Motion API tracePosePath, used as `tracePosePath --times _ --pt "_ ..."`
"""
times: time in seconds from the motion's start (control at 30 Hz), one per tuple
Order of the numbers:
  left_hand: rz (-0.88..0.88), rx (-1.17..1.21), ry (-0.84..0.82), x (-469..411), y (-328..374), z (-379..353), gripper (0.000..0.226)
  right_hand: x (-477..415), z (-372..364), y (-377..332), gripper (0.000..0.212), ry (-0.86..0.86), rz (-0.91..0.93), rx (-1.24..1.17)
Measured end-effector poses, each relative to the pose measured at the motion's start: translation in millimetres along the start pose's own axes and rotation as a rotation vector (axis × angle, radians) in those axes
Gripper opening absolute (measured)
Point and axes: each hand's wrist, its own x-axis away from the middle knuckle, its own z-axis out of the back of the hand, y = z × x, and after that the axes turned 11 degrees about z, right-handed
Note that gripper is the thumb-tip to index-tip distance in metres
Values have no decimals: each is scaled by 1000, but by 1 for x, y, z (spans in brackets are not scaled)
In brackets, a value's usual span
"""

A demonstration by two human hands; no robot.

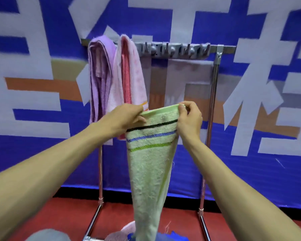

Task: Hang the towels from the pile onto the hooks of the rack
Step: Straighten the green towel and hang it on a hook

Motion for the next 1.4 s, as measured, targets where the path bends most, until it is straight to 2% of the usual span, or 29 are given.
tracePosePath --times 0.1,0.23,0.4,0.57,0.67,0.87,1.07,1.13,1.2,1.3,1.4 --pt "-71 -108 124 -23 3 51 27 -29 5 -33 15 5 45 20" --pt "-7 40 248 -44 12 108 13 -65 12 -86 15 28 141 42" --pt "37 -6 383 -62 26 157 12 -110 23 -138 16 33 230 36" --pt "76 144 554 -63 43 199 15 -140 43 -173 20 39 280 91" --pt "161 98 455 -60 50 210 22 -140 49 -181 23 -58 222 192" --pt "172 149 271 -45 59 219 32 -146 57 -188 23 -75 40 45" --pt "222 114 180 -26 57 199 38 -126 59 -175 28 -151 -70 131" --pt "283 253 188 -24 60 192 34 -118 58 -174 33 -150 -87 153" --pt "369 516 166 -23 68 191 23 -115 57 -169 35 -137 -82 150" --pt "487 968 2 -18 91 190 10 -109 58 -164 23 -158 -108 7" --pt "517 1107 -63 -21 108 182 8 -103 60 -162 12 -182 -138 -163"
